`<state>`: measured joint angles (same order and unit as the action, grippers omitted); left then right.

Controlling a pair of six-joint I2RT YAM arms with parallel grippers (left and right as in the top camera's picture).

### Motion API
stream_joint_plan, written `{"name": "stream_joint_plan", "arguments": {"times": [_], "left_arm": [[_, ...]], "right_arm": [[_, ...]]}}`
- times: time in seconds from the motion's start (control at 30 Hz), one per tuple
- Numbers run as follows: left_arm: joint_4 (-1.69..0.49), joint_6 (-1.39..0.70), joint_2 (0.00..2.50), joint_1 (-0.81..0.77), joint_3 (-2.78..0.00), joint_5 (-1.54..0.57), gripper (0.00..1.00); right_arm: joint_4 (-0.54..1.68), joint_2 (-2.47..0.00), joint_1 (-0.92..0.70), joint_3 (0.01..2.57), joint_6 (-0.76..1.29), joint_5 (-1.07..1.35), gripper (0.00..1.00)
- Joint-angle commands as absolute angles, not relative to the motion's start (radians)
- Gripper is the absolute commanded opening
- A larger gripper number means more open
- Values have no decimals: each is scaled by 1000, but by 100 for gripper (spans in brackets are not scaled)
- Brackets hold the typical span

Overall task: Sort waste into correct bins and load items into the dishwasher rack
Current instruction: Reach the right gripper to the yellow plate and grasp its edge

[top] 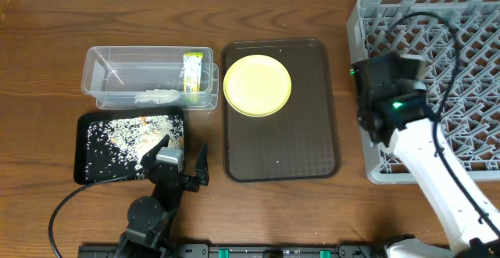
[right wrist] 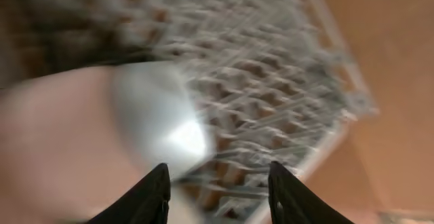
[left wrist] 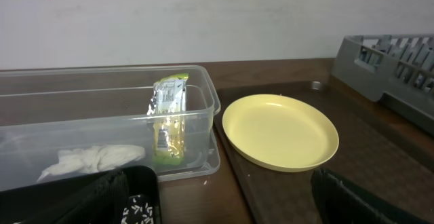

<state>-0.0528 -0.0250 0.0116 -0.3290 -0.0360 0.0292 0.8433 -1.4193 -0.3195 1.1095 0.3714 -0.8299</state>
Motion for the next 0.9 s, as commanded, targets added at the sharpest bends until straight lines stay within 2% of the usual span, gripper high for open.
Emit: {"name": "stream_joint_plan", "arguments": {"times": [0.0,0.1,0.2,0.27,0.57,0.87], "left_arm": [[-69,-15,4,-324,-4,34,88],[-69,-15,4,-324,-4,33,89],[-69,-15,4,-324,-4,33,89],[-69,-15,4,-324,-4,33,88],[-69,-15,4,-324,-4,33,88],[-69,-15,4,-324,-4,33,88]], "right_arm": [[813,-1401,-421,1109,263,-503,47],[740,-1405,-503,1109,253,-153,47],[636,-1427,-549,1109,276,51,39],[578,-1462,-560,1109,346,62,34],[379,-1732,-486,1109,661,48,37],[255,-1923,-443,1109,735,72,36]]}}
